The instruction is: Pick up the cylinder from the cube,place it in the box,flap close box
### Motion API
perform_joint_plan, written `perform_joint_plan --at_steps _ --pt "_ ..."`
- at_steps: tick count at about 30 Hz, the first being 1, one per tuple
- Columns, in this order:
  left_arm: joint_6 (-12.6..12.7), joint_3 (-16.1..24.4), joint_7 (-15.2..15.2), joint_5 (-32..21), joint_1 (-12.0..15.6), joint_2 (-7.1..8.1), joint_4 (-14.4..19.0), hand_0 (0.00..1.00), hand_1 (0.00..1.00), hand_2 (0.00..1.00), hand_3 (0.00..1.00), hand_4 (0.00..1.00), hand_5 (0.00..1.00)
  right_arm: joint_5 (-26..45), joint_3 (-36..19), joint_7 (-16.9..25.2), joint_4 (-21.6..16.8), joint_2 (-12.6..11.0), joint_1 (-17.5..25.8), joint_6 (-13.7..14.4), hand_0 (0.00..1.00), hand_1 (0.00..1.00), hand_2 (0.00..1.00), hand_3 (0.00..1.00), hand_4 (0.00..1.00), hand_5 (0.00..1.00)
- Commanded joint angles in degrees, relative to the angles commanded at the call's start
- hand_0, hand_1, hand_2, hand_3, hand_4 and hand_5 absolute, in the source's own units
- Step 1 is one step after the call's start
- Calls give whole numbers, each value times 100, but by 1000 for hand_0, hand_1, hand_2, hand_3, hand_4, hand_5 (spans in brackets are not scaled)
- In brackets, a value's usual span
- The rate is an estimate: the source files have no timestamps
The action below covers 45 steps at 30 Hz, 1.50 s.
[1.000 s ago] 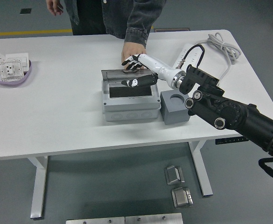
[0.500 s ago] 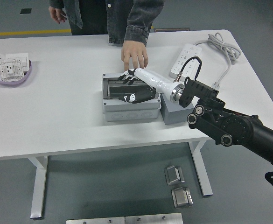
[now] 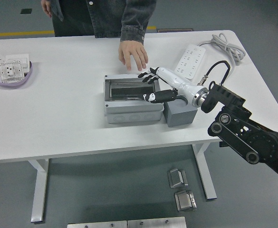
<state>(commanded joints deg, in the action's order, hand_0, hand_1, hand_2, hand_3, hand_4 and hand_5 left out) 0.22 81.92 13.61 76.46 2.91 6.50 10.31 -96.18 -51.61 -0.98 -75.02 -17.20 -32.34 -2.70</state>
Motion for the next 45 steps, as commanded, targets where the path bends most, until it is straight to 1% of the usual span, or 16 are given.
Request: perform_joint_plan --at_steps 3,5,7,9,11,14,16,20,23,24,29,30,32,45 --pt "1 1 -3 -11 11 -28 0 694 677 686 809 768 444 -43 -481 47 -361 62 384 59 754 677 721 793 827 429" --pt "2 -6 -14 -26 12 -49 0 694 677 686 809 768 444 43 -833 152 -612 141 669 160 754 677 721 793 827 429" --pt "2 -13 -22 -31 10 -58 0 694 677 686 809 767 444 250 -1176 334 -823 215 949 330 754 672 716 785 828 437" --pt "2 -19 -29 -38 5 -62 0 694 677 686 809 767 444 500 -1483 528 -949 261 1222 501 754 672 716 785 828 437" --pt "4 -29 -38 -58 2 -64 0 694 677 686 809 767 444 828 -1768 781 -1007 293 1514 683 754 672 716 785 828 437" --pt "9 -26 -40 -79 10 -71 0 694 676 686 808 768 444 1357 -2101 1137 -1014 332 1929 802 754 669 714 778 829 438" --pt "11 -25 -38 -94 21 -76 0 694 676 686 808 768 444 1741 -2264 1361 -965 378 2230 762 754 669 714 778 829 438" --pt "14 -17 -30 -106 30 -80 0 693 677 686 809 767 443 2325 -2475 1368 -786 483 2682 566 755 679 714 765 832 442" --pt "17 -16 -33 -119 20 -72 0 693 677 686 809 767 443 2612 -2569 1325 -710 509 2801 480 755 679 714 765 832 442" --pt "18 -15 -35 -121 14 -67 0 693 676 686 807 767 443 2650 -2597 1311 -696 507 2813 459 768 709 747 788 854 465" --pt "20 -13 -34 -125 0 -42 0 693 676 686 807 767 443 2684 -2750 1243 -682 494 2839 380 768 709 747 788 854 465" --pt "20 -11 -32 -122 1 -38 0 693 676 686 807 767 442 2674 -2776 1234 -687 495 2842 370 787 728 776 813 905 530" --pt "19 -5 -26 -113 4 -31 0 693 676 686 807 767 442 2652 -2834 1220 -697 498 2847 355 787 728 776 813 905 530" --pt "17 14 -6 -75 4 9 0 693 676 686 808 767 442 2762 -3007 1329 -632 524 2852 418 794 737 778 810 914 541"
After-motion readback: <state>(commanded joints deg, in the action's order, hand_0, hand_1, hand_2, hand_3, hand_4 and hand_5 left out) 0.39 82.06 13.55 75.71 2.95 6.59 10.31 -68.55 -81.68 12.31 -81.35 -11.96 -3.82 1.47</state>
